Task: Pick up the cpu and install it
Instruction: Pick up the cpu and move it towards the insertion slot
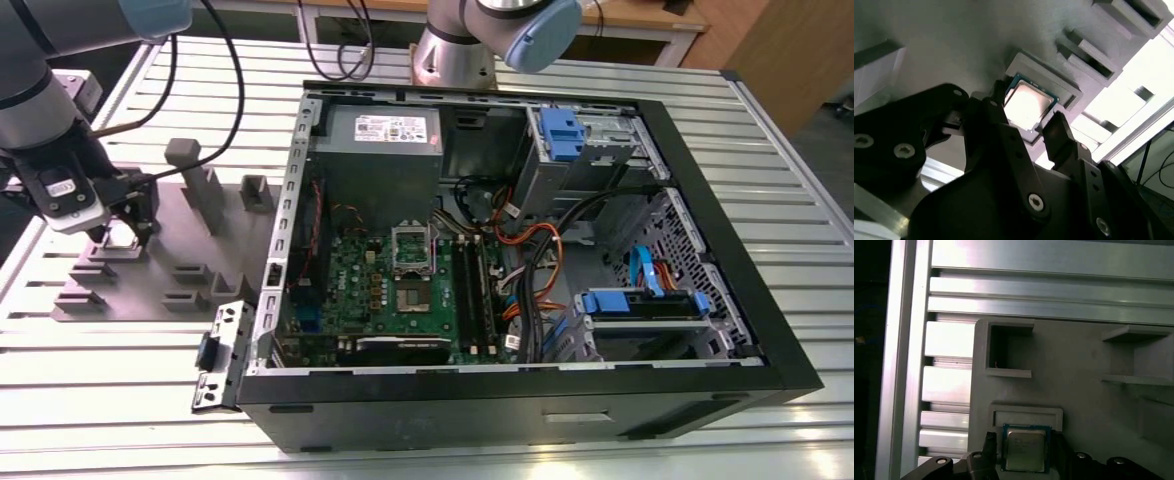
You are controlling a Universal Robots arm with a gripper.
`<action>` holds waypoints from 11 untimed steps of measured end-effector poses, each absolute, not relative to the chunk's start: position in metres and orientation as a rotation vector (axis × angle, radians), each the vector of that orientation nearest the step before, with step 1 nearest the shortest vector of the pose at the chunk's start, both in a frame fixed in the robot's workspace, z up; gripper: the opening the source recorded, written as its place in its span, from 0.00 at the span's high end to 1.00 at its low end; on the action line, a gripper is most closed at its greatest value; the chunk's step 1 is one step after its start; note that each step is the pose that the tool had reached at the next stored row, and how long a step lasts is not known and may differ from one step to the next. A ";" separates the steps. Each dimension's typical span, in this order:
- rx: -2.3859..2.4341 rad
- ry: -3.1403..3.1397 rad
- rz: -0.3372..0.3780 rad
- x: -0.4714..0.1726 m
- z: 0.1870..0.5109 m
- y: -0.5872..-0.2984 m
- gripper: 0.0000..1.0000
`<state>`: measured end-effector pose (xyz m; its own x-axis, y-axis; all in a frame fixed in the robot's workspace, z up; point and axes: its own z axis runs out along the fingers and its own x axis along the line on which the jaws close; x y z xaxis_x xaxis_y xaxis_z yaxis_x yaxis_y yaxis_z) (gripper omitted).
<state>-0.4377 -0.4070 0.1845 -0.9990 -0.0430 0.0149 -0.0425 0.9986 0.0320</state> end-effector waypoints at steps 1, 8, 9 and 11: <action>0.067 -3.125 -0.050 -0.438 0.184 -0.407 0.43; 0.067 -3.125 -0.050 -0.438 0.185 -0.407 0.43; 0.067 -3.125 -0.050 -0.438 0.186 -0.407 0.43; 0.067 -3.125 -0.050 -0.438 0.186 -0.407 0.43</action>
<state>-0.4377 -0.4070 0.1859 -0.9990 -0.0430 0.0143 -0.0425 0.9986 0.0323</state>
